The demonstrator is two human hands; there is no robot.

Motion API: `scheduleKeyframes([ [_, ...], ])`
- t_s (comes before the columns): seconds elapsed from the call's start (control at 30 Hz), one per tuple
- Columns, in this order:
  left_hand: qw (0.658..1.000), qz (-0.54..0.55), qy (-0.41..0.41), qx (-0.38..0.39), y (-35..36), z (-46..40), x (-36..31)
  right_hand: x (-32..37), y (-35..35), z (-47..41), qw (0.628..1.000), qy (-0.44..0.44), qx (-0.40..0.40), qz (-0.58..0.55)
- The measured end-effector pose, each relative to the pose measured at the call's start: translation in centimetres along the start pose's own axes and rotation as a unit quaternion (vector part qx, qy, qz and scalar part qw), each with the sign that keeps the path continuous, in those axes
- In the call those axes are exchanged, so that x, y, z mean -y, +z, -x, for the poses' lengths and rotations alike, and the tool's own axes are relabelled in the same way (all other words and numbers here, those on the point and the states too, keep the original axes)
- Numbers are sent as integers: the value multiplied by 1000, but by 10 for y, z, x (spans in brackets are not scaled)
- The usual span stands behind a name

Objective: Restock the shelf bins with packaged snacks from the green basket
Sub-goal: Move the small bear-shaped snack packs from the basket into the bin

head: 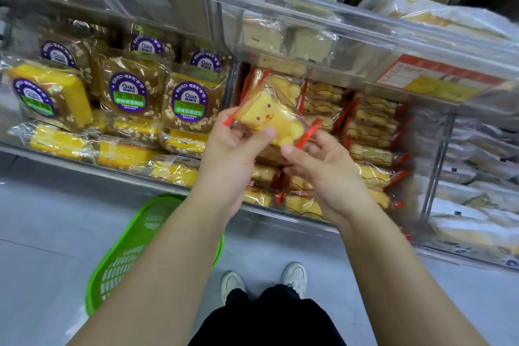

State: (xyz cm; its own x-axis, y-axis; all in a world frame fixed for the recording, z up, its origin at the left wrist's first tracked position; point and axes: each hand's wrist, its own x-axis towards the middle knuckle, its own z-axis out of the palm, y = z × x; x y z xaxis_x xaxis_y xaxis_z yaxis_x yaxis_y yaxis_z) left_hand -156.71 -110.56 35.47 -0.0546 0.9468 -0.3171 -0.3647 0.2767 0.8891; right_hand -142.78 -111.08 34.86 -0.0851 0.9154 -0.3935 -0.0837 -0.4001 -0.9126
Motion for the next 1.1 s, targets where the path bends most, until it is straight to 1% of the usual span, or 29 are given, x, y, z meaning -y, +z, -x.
scheduleKeyframes([
  [0.07, 989, -142, 36, -35, -2, -2, -2, 1, -8, -7, 996, -5, -62, 56],
  [0.13, 960, -258, 97, -53, -7, -4, -6, 4, -15, -17, 986, -11, -93, 136],
  [0.17, 932, -331, 135, -57, -9, -4, -9, 5, -15, -22, 979, -18, -106, 174],
  [0.23, 857, -468, 207, -67, -11, -8, -12, 10, -11, -34, 967, -50, -116, 223],
  [0.27, 824, -513, 229, -74, -12, -11, -14, 11, -7, -40, 961, -66, -118, 239],
  [0.33, 777, -575, 239, -86, -11, -17, -16, 12, 0, -51, 948, -83, -134, 276],
  [0.4, 746, -618, 234, -85, -11, -22, -15, 10, 4, -59, 935, -93, -167, 300],
  [0.47, 726, -639, 243, -74, -11, -24, -14, 7, 6, -64, 919, -112, -191, 326],
  [0.53, 719, -647, 248, -65, -11, -24, -14, 6, 6, -67, 915, -122, -195, 333],
  [0.6, 715, -652, 245, -58, -11, -25, -14, 5, 6, -69, 923, -120, -192, 311],
  [0.67, 701, -668, 242, -52, -13, -26, -14, 3, 5, -68, 927, -118, -186, 304],
  [0.77, 682, -691, 239, -36, -15, -21, -14, -2, 0, -65, 938, -106, -155, 292],
  [0.87, 681, -696, 226, -22, -15, -15, -9, -3, -1, -63, 952, -87, -155, 250],
  [0.93, 679, -701, 217, -17, -14, -15, -6, -3, 1, -63, 944, -102, -166, 265],
  [0.97, 683, -699, 211, -13, -14, -15, -7, -4, 1, -63, 938, -111, -167, 283],
  [1.0, 696, -689, 203, -10, -15, -15, -7, -3, 2, -61, 935, -113, -163, 293],
  [1.03, 718, -667, 201, -8, -16, -15, -9, -2, 1, -61, 937, -110, -159, 292],
  [1.1, 778, -595, 201, -2, -18, -13, -10, 4, -2, -58, 949, -97, -161, 252],
])
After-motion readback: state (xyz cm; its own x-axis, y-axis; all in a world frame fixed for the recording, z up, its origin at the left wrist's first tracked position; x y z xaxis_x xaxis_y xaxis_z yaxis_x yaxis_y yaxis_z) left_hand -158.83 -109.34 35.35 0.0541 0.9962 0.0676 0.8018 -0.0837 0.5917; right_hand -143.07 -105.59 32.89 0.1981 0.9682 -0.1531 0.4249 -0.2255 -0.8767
